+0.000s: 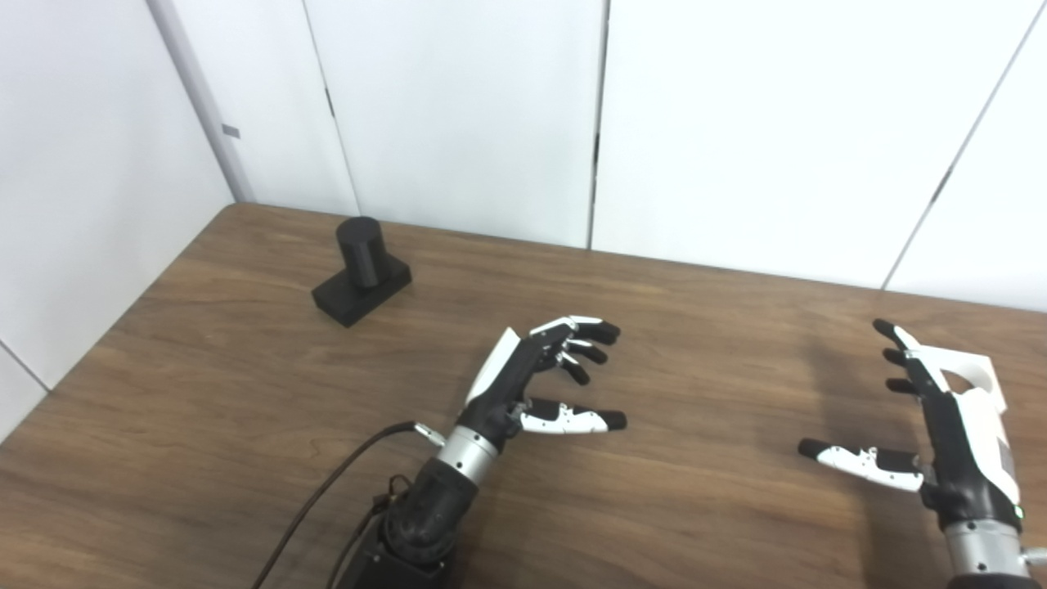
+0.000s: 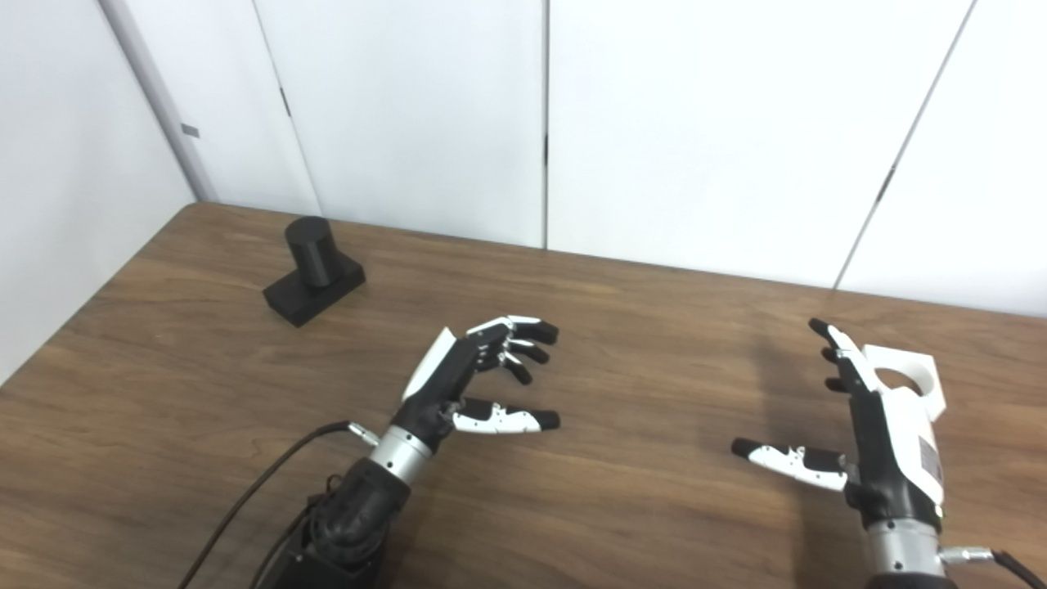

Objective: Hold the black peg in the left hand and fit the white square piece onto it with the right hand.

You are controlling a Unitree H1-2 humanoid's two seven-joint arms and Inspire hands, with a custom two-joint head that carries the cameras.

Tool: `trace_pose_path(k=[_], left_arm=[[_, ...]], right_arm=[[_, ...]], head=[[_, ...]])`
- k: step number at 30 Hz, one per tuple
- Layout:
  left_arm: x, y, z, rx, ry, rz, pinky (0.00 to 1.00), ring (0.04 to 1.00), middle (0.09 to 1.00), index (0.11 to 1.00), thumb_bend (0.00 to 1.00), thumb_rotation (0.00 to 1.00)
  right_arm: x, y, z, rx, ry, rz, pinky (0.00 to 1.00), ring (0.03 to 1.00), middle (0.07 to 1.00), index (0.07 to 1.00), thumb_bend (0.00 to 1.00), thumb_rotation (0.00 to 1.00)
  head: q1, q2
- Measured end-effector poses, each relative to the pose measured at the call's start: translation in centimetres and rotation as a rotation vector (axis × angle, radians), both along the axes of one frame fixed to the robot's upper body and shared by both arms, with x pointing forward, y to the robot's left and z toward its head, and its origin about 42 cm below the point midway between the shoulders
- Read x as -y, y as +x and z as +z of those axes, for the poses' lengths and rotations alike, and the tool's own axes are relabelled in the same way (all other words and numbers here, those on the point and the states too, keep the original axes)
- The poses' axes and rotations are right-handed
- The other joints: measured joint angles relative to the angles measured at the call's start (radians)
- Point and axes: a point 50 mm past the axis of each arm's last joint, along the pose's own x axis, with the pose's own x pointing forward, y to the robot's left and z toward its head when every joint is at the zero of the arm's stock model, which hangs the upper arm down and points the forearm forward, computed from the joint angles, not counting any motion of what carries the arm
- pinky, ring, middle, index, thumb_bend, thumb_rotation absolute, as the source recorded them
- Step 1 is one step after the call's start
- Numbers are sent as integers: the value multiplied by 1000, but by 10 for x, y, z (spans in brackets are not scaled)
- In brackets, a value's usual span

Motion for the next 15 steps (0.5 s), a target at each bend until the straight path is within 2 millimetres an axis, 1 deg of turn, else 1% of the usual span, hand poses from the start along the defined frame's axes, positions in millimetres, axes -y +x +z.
trace_pose_path(k=[2,3,5,10,15], left_arm=[[2,0,-1,1,11,4,531,679,744,716,843,115],[3,0,-1,2,15,6,532,678,744,717,839,118],[4,2,-2,1,21,5,547,683,751,721,828,121],[9,7,-2,0,32,-5,542,679,754,720,821,119],[10,7,-2,3,31,-2,524,668,746,713,825,113]], right_arm=[[1,-1,0,-8,10,4,791,896,928,899,787,160],[1,-2,0,-10,14,7,784,892,926,897,786,146],[2,-3,2,-7,15,9,750,873,919,892,785,150],[3,-3,4,-9,10,3,728,861,914,884,781,161],[3,-3,4,-19,6,8,741,870,916,885,772,165]], head=[[34,-17],[34,-17],[49,-29],[63,-34],[68,-35]])
